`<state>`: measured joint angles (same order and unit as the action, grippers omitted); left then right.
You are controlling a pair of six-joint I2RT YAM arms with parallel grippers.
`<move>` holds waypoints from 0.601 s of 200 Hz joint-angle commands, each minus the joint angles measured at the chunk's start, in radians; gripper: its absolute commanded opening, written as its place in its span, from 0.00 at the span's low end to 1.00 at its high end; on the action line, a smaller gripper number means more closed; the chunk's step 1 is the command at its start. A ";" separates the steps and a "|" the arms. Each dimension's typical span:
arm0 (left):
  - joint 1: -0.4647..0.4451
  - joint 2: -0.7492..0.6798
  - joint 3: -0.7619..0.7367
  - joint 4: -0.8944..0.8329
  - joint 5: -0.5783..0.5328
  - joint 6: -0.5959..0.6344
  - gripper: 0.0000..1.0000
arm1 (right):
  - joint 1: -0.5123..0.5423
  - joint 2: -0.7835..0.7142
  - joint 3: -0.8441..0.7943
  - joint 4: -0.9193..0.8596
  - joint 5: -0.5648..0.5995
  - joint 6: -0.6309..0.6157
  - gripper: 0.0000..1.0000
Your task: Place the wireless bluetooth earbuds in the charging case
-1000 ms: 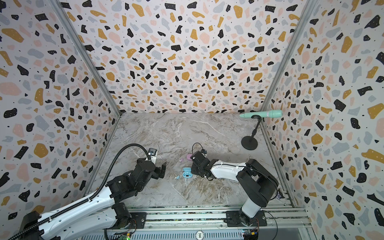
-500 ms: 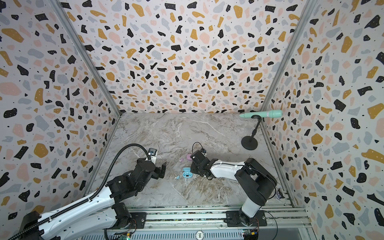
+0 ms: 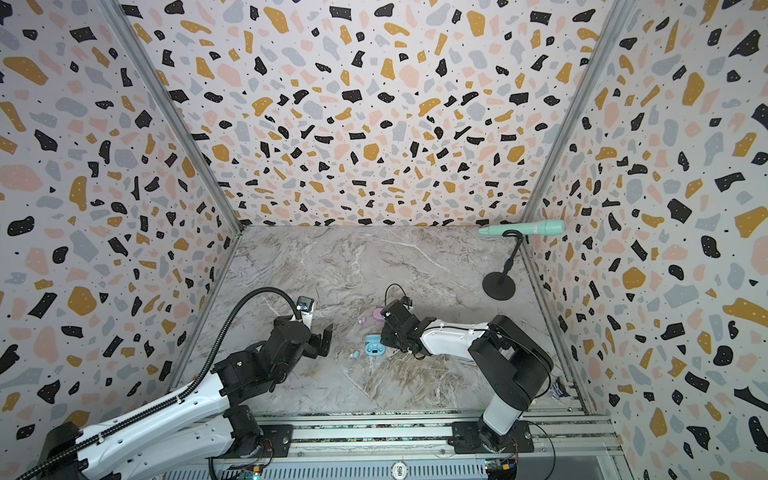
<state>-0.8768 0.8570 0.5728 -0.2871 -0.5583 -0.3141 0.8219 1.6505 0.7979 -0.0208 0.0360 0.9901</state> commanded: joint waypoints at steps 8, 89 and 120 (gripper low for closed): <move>0.005 0.001 0.009 0.012 0.001 0.008 1.00 | -0.007 -0.039 -0.023 -0.021 0.005 0.004 0.21; 0.004 0.001 0.011 0.012 0.002 0.008 1.00 | -0.012 -0.083 -0.042 -0.019 0.013 -0.010 0.18; 0.005 -0.001 0.012 0.012 0.003 0.009 1.00 | -0.012 -0.106 -0.051 -0.021 0.016 -0.022 0.18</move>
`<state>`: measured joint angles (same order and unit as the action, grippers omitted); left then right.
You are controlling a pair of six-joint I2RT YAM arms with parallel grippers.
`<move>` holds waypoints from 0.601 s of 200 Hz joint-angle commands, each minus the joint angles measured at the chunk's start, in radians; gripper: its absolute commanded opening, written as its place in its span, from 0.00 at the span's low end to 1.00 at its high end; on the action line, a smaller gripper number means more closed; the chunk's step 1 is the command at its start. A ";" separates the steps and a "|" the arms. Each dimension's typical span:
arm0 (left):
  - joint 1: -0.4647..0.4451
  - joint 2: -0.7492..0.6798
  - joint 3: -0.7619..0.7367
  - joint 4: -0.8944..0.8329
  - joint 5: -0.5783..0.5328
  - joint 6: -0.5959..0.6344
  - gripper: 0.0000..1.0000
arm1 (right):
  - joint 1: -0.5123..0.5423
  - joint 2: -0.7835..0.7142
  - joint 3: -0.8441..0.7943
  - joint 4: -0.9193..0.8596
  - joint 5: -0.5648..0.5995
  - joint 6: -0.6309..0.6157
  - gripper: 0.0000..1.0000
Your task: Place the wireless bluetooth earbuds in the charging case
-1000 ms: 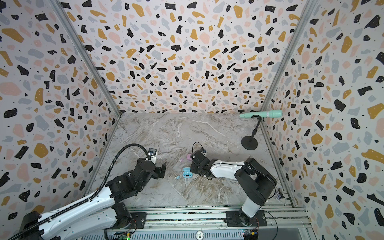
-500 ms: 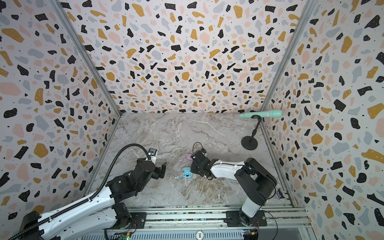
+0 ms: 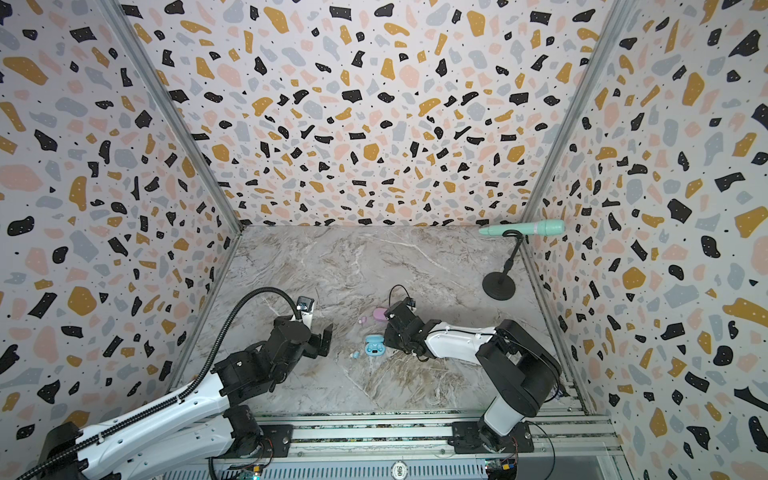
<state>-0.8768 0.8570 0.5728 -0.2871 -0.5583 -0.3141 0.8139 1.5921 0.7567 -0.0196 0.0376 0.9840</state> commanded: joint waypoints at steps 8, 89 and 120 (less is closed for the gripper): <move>0.005 -0.001 0.012 0.012 0.003 0.009 1.00 | -0.004 -0.053 -0.008 -0.029 0.014 -0.020 0.18; 0.005 0.000 0.013 0.011 0.006 0.009 1.00 | 0.038 -0.107 -0.012 -0.111 0.120 -0.059 0.18; 0.005 -0.002 0.012 0.012 0.006 0.009 1.00 | 0.093 -0.113 0.015 -0.169 0.198 -0.070 0.18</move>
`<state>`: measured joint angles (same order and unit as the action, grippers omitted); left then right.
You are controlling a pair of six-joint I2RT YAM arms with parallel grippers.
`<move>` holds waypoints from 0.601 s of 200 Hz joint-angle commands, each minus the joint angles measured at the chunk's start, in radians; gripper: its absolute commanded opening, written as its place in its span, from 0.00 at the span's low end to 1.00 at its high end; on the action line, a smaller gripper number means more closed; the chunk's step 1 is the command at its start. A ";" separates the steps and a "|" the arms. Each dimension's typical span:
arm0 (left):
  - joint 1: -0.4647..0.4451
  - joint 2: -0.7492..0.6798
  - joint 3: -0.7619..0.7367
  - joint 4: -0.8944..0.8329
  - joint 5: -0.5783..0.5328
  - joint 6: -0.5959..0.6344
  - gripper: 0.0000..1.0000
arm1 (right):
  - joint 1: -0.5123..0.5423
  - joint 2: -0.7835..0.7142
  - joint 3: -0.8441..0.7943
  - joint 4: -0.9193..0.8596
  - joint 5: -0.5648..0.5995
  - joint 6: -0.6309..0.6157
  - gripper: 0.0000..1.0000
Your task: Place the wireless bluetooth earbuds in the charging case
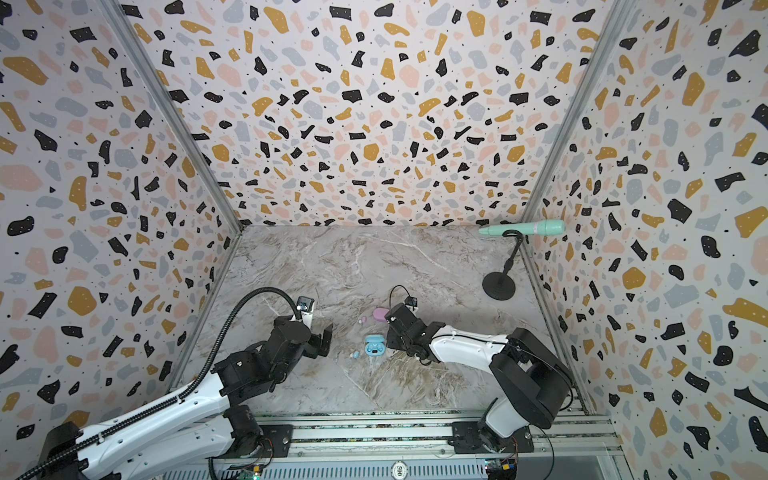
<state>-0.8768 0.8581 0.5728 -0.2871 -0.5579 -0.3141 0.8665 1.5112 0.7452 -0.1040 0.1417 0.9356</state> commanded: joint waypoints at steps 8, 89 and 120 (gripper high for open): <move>0.005 -0.003 0.013 0.011 0.006 0.009 1.00 | 0.059 -0.034 0.036 -0.097 0.118 -0.025 0.18; 0.005 -0.010 0.014 0.009 0.003 0.009 1.00 | 0.165 -0.019 0.102 -0.130 0.217 -0.092 0.18; 0.005 -0.013 0.014 0.010 0.003 0.009 1.00 | 0.176 0.009 0.124 -0.120 0.217 -0.138 0.18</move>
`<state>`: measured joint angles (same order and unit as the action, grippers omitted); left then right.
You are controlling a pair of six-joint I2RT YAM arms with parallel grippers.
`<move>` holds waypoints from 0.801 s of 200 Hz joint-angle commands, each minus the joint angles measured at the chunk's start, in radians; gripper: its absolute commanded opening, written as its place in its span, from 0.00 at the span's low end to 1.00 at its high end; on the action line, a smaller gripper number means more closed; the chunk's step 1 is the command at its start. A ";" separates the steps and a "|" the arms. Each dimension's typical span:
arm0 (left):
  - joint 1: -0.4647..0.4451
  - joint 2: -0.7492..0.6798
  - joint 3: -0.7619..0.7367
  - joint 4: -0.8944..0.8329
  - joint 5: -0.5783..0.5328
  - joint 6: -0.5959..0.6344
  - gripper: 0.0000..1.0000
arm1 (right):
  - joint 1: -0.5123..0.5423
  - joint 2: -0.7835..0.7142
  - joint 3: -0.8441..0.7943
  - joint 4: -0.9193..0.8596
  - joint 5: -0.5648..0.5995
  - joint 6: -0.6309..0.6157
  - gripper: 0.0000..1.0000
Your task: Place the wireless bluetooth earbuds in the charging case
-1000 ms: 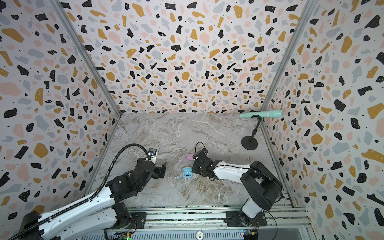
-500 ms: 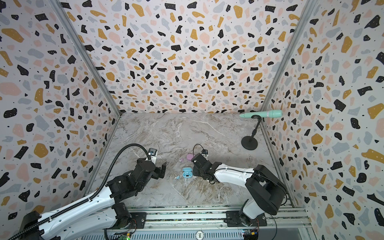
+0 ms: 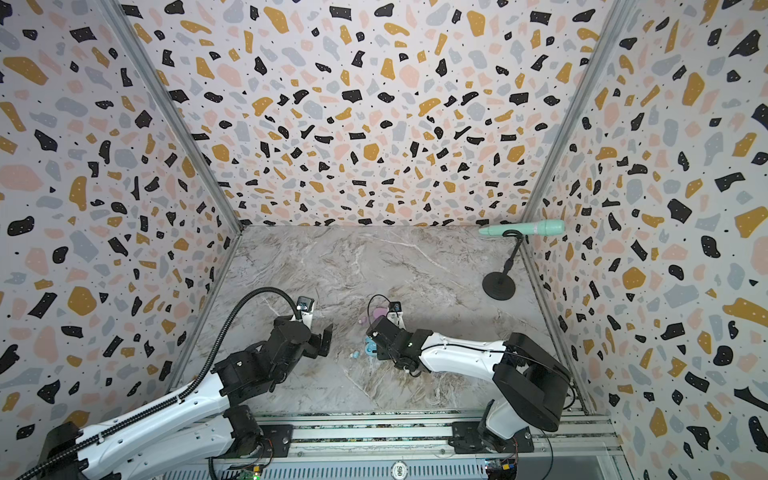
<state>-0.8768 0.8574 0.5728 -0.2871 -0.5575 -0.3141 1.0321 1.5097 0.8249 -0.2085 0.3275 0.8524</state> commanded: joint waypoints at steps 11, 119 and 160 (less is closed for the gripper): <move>0.005 -0.014 0.014 0.009 0.001 0.010 1.00 | 0.012 0.021 0.051 -0.014 0.031 -0.064 0.18; 0.005 -0.024 0.013 0.010 0.000 0.009 1.00 | 0.044 0.104 0.101 -0.024 0.045 -0.118 0.18; 0.005 -0.027 0.013 0.010 0.001 0.009 1.00 | 0.055 0.125 0.117 -0.038 0.070 -0.128 0.18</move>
<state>-0.8768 0.8463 0.5728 -0.2871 -0.5579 -0.3141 1.0775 1.6222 0.9066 -0.2100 0.3584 0.7406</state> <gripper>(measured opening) 0.995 0.179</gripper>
